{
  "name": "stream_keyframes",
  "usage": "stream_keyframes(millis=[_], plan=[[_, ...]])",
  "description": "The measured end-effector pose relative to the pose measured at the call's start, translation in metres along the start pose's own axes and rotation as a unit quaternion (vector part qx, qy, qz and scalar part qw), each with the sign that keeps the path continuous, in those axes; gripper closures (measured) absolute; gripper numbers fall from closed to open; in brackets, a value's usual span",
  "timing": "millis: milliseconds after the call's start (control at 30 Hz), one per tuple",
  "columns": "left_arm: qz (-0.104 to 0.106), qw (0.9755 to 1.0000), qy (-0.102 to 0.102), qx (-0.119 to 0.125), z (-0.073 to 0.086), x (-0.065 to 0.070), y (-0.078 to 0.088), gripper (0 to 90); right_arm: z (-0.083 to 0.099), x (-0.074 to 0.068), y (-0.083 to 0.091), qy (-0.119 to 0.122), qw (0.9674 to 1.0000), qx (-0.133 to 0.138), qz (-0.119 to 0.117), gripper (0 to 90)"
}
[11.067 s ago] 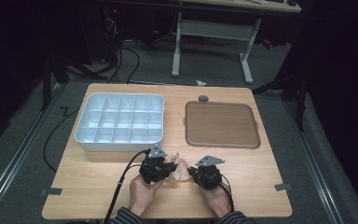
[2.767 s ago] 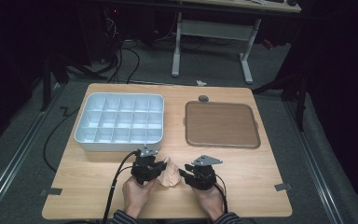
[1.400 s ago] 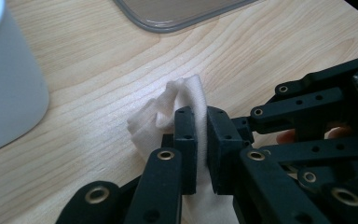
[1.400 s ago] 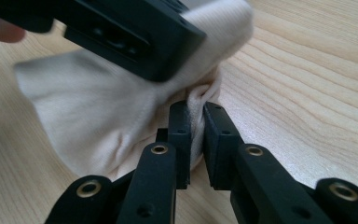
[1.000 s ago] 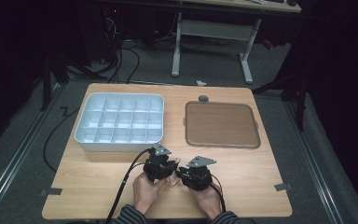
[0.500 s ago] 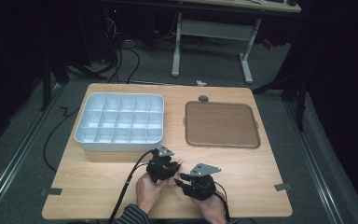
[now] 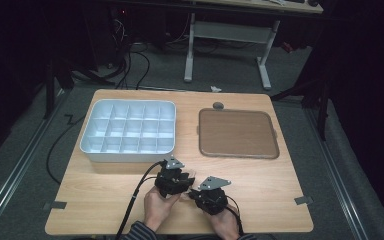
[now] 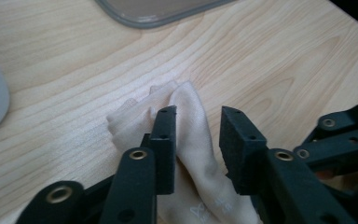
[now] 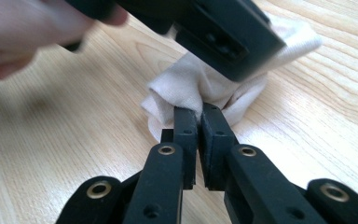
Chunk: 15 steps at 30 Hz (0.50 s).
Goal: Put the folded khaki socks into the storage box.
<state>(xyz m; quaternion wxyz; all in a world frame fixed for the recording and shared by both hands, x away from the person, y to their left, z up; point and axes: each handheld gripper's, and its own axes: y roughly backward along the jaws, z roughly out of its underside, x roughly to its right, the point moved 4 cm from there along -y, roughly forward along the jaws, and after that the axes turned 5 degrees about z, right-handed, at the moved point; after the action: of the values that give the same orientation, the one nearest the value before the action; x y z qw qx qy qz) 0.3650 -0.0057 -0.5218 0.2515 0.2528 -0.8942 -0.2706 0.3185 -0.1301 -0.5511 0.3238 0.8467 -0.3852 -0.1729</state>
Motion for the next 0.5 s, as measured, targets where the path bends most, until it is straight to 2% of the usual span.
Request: stream_keyframes(millis=[133, 233, 300, 500], plan=[[-0.011, 0.9998, -0.002, 0.014, 0.001, 0.0, 0.011, 63.3, 0.002, 0.001, 0.001, 0.001, 1.0, -0.002, 0.0, 86.2], [-0.033, 0.9993, 0.004, 0.016, 0.006, -0.006, 0.017, 61.0, 0.003, 0.001, 0.001, -0.002, 1.0, -0.001, -0.002, 86.0], [-0.049, 0.9987, 0.008, 0.011, 0.01, -0.01, 0.017, 58.9, 0.004, 0.0, 0.0, 0.004, 1.0, -0.005, 0.001, 85.7], [-0.054, 0.9983, 0.022, -0.011, 0.022, -0.013, 0.007, 53.1, 0.005, 0.001, 0.0, 0.013, 0.9999, -0.011, 0.004, 85.3]])
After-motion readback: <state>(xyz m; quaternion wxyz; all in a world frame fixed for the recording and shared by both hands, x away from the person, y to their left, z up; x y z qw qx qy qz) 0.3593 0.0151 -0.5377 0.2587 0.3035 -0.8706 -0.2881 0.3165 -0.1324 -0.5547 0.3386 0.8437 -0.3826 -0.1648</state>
